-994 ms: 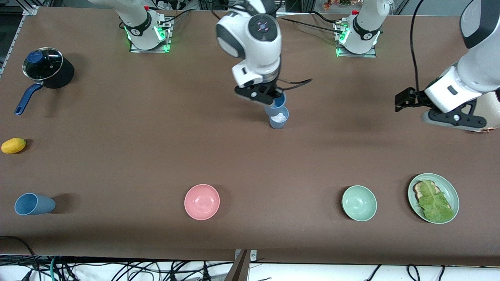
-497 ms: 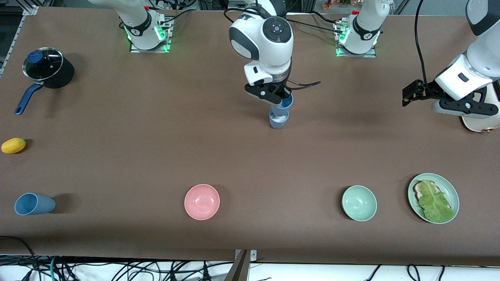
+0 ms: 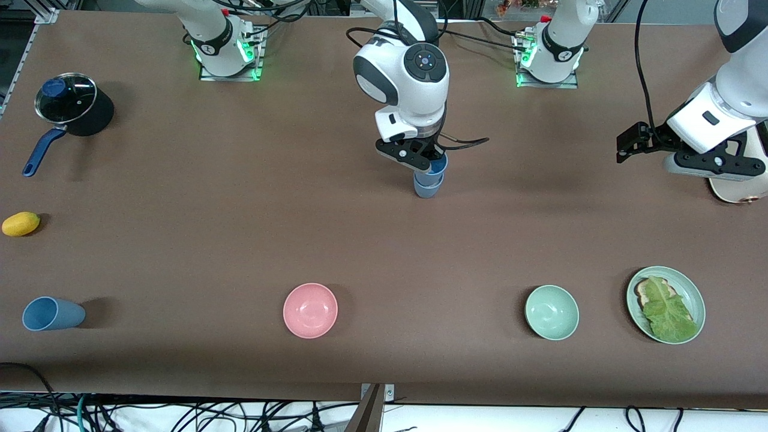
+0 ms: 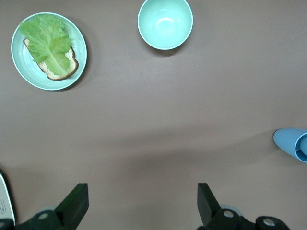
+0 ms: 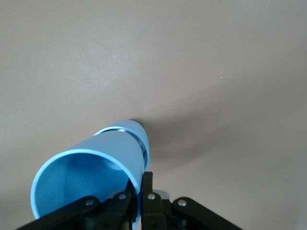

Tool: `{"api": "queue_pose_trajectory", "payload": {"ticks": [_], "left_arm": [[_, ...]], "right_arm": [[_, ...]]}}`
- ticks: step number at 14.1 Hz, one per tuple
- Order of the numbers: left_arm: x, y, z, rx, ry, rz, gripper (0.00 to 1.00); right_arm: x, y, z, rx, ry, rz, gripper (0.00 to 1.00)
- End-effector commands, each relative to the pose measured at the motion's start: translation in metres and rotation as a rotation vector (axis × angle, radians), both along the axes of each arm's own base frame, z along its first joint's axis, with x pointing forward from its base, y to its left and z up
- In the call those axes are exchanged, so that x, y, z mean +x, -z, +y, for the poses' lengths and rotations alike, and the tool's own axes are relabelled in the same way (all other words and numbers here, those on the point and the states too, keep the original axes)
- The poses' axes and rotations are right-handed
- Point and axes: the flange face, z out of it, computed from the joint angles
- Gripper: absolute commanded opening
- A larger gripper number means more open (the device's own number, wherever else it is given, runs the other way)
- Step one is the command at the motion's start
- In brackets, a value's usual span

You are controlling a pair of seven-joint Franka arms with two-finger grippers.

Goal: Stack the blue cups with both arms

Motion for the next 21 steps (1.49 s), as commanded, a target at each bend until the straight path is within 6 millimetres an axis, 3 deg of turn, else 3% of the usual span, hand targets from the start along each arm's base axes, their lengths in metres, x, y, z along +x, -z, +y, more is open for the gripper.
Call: {"api": "queue_pose_trajectory", "payload": {"ticks": [1, 2, 3, 6, 8, 11, 14, 19, 21], "left_arm": [[0.000, -0.007, 0.000, -0.007, -0.009, 0.008, 1.00], [0.000, -0.007, 0.000, -0.007, -0.008, 0.008, 1.00], [0.000, -0.007, 0.000, -0.007, -0.009, 0.008, 1.00], [0.000, -0.007, -0.001, -0.007, -0.006, 0.008, 1.00], [0.000, -0.007, -0.001, -0.007, -0.006, 0.008, 1.00], [0.000, -0.007, -0.001, -0.007, -0.006, 0.008, 1.00], [0.000, -0.007, -0.001, -0.007, -0.006, 0.008, 1.00], [0.000, -0.007, -0.001, -0.007, -0.008, 0.008, 1.00], [0.000, -0.007, -0.001, -0.007, -0.006, 0.008, 1.00]], "right_arm": [[0.007, -0.011, 0.002, 0.005, -0.002, -0.024, 0.57], [0.012, -0.014, -0.002, -0.001, 0.005, -0.028, 0.77], [0.017, -0.024, -0.008, -0.001, 0.010, -0.038, 0.86], [0.043, -0.048, -0.041, -0.026, -0.049, -0.028, 0.99], [0.069, -0.078, -0.077, -0.025, -0.144, -0.024, 1.00], [0.115, -0.111, -0.159, -0.048, -0.277, 0.027, 1.00], [0.145, -0.131, -0.241, -0.042, -0.358, 0.043, 1.00], [0.171, -0.165, -0.375, -0.044, -0.424, 0.089, 1.00], [0.178, -0.178, -0.438, 0.011, -0.452, 0.122, 1.00]]}}
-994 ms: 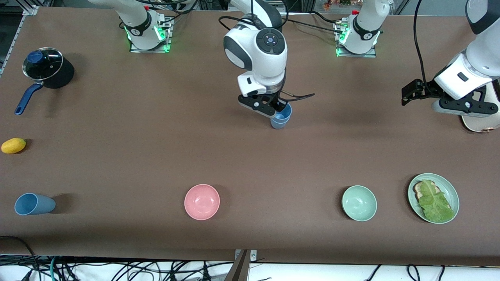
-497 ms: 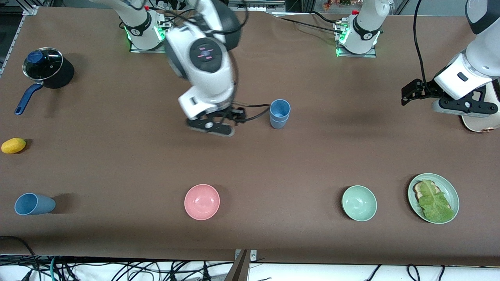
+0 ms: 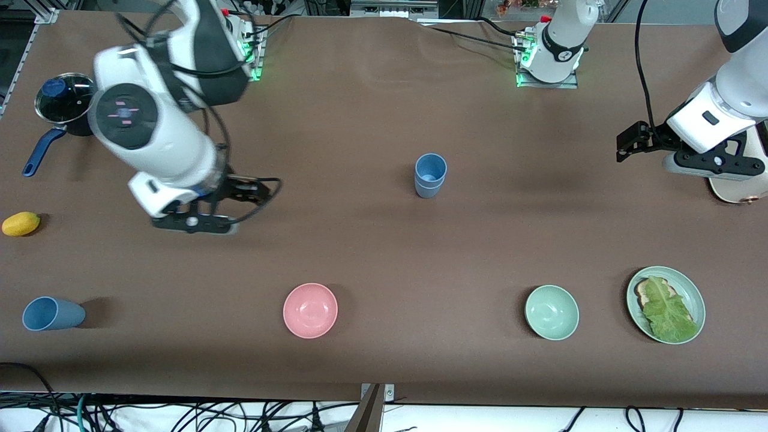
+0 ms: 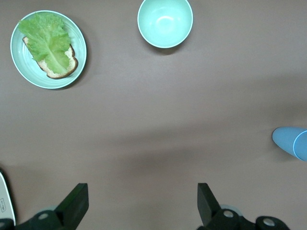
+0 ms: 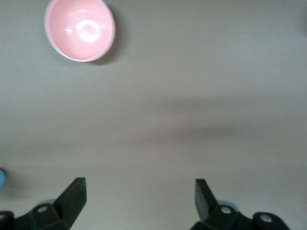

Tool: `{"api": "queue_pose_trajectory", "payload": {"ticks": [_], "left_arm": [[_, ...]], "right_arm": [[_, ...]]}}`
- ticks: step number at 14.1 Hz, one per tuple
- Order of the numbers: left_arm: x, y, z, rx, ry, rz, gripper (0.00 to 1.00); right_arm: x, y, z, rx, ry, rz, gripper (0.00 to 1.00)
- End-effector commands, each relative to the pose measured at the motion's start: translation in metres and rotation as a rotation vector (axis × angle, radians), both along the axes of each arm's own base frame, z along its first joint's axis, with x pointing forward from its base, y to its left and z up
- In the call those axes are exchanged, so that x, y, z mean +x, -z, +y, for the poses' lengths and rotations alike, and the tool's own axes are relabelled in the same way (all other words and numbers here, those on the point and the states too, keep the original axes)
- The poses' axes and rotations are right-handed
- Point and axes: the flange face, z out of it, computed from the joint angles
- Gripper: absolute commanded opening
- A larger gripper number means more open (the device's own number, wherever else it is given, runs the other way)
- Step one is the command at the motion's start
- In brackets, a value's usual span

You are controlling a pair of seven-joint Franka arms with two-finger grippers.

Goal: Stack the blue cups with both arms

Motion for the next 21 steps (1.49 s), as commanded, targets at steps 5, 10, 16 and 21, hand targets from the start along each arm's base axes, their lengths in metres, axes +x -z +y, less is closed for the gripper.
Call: {"api": "queue_pose_trajectory", "payload": {"ticks": [5, 10, 16, 21], "left_arm": [[0.000, -0.006, -0.001, -0.007, -0.008, 0.004, 1.00], [0.000, -0.006, -0.001, -0.007, -0.008, 0.004, 1.00], [0.000, -0.007, -0.001, -0.007, -0.008, 0.003, 1.00], [0.000, -0.007, -0.001, -0.007, -0.008, 0.003, 1.00]], "right_arm": [[0.001, -0.032, -0.132, 0.073, -0.062, 0.032, 1.00], [0.001, -0.034, -0.137, 0.069, -0.064, 0.027, 1.00], [0.003, -0.037, -0.139, 0.065, -0.067, 0.018, 1.00], [-0.002, -0.054, -0.133, 0.061, -0.083, 0.025, 1.00]]}}
